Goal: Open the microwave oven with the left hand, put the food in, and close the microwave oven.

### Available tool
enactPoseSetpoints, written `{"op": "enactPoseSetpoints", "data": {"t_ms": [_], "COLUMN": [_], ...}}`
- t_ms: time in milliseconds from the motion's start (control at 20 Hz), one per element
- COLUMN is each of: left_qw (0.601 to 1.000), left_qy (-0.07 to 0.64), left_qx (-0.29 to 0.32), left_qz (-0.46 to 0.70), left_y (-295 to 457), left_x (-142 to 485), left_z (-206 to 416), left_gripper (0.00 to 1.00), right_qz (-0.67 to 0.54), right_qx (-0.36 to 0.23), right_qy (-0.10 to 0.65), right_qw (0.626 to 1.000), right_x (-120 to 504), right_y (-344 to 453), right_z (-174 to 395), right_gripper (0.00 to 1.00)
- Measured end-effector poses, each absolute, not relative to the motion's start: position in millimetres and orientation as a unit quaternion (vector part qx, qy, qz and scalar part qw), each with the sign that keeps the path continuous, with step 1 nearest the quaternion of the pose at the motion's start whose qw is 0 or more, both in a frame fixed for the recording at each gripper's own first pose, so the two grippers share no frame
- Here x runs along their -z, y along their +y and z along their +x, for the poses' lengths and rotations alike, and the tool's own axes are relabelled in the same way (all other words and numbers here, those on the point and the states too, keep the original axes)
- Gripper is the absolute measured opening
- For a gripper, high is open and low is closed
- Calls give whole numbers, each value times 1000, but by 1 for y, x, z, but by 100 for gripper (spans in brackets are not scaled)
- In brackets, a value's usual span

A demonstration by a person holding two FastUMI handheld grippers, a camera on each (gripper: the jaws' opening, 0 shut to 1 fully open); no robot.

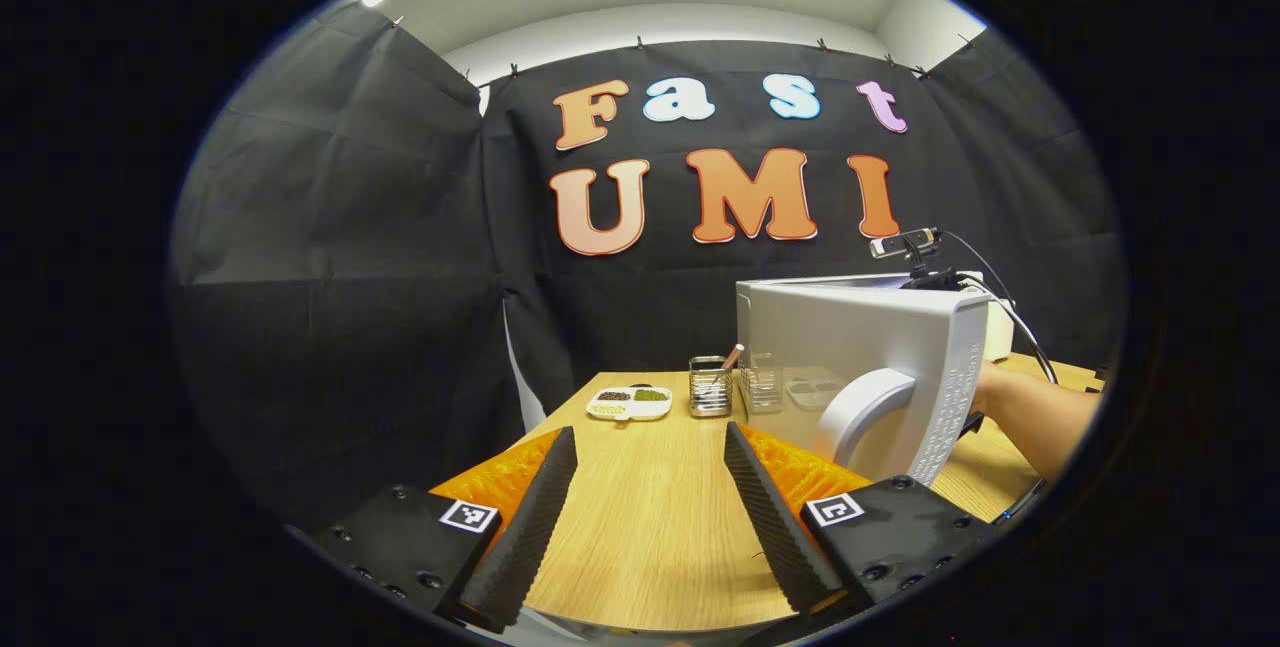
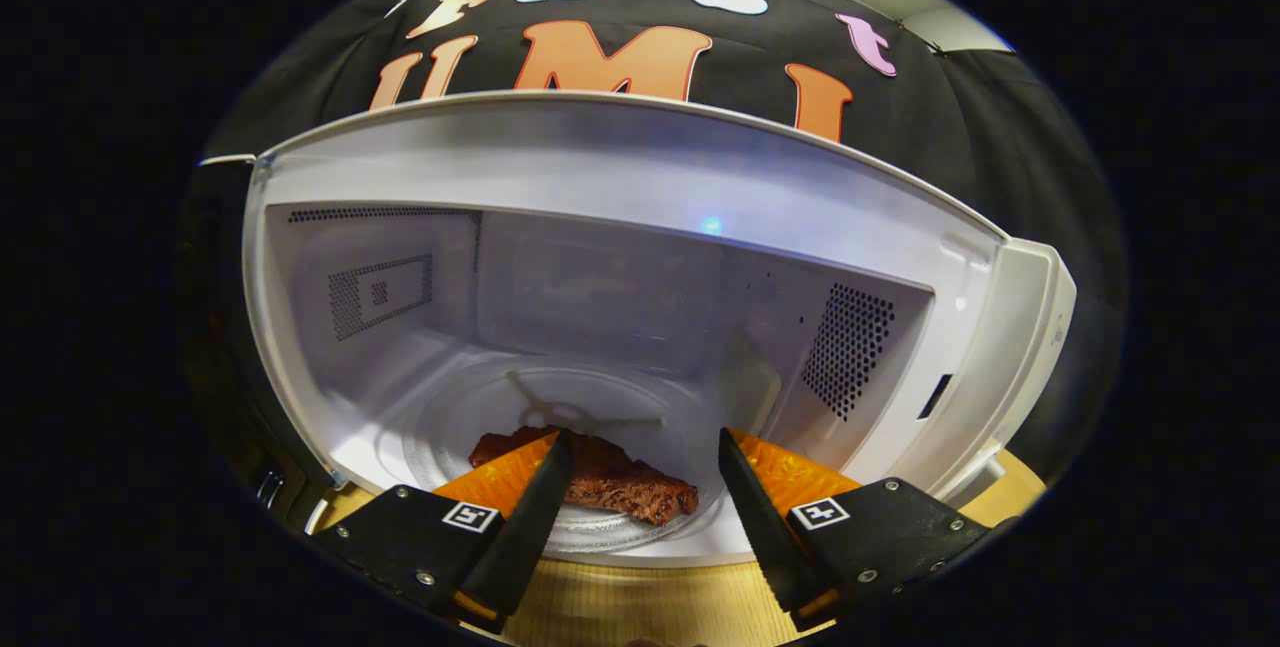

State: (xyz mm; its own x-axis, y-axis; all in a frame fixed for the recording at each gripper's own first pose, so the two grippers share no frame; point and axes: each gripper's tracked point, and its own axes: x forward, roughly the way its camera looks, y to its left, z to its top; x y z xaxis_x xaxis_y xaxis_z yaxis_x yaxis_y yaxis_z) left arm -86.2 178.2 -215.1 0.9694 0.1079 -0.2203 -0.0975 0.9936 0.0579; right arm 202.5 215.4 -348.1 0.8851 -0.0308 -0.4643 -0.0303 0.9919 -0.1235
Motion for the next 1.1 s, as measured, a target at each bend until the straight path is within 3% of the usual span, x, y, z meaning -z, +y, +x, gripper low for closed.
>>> {"op": "enactPoseSetpoints", "data": {"t_ms": [50, 100, 150, 350, 600, 1100], "left_qw": [992, 992, 991, 992, 993, 985], "left_qy": [116, 119, 122, 123, 118, 120], "left_qx": [-49, -48, -44, -21, 27, 120], "left_qz": [23, 22, 19, 6, 3, 6], "left_y": [176, 175, 170, 145, 96, -24], "left_x": [217, 219, 220, 220, 221, 226], "left_z": [-84, -84, -85, -86, -81, -55], "left_gripper": [88, 93, 88, 92, 89, 91], "right_qz": [-53, -48, -44, -44, -18, 14], "right_qx": [-9, -18, -31, -78, -124, -106], "right_qy": [238, 234, 226, 192, 155, 114], "right_qw": [970, 971, 973, 977, 980, 988], "right_x": [343, 336, 325, 277, 224, 165], "right_y": [217, 217, 219, 208, 182, 79], "right_z": [194, 186, 175, 135, 79, 18], "right_gripper": [92, 93, 94, 95, 95, 95]}}
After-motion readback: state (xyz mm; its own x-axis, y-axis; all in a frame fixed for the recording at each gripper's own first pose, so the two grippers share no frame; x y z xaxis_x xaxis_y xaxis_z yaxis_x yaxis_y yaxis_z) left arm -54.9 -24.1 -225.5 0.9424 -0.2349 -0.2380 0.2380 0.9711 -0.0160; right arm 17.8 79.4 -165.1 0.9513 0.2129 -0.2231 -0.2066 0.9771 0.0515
